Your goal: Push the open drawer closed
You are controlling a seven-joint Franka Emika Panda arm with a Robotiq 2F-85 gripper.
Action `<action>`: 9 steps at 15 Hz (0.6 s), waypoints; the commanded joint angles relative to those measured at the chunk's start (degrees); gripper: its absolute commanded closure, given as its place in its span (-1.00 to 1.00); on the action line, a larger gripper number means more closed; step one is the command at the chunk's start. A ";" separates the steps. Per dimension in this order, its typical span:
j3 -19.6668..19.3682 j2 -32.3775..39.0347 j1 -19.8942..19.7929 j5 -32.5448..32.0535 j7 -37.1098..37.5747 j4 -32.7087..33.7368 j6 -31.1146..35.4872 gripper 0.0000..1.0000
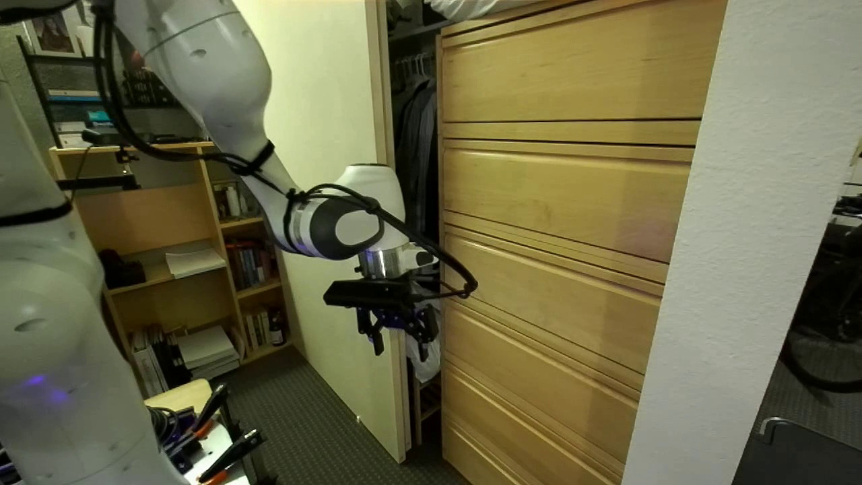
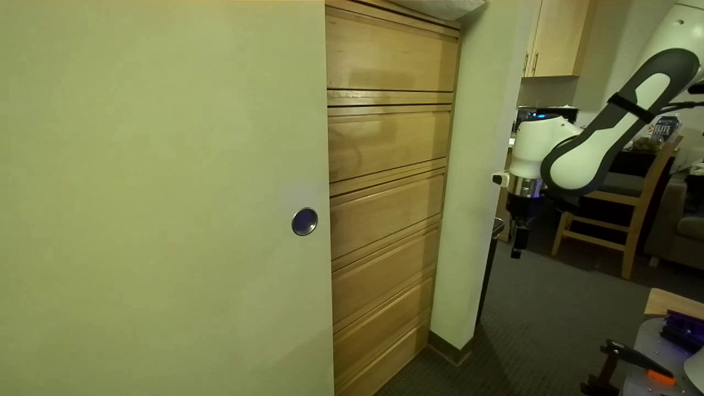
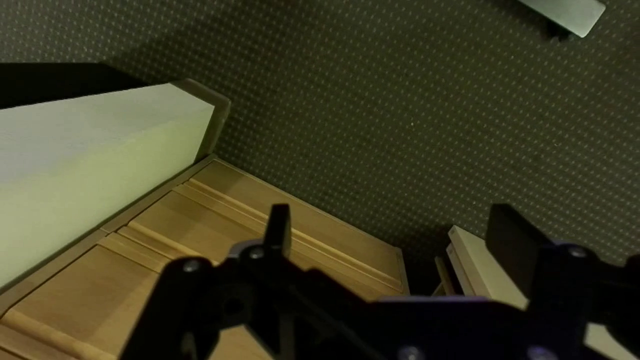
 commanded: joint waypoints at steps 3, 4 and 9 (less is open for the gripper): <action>-0.55 -6.49 0.41 4.48 -2.95 -0.71 -5.55 -1.00; -0.64 -7.45 0.43 4.56 -2.68 -0.63 -6.67 -1.00; -1.42 -11.11 0.64 5.04 -2.48 0.04 -14.28 -1.00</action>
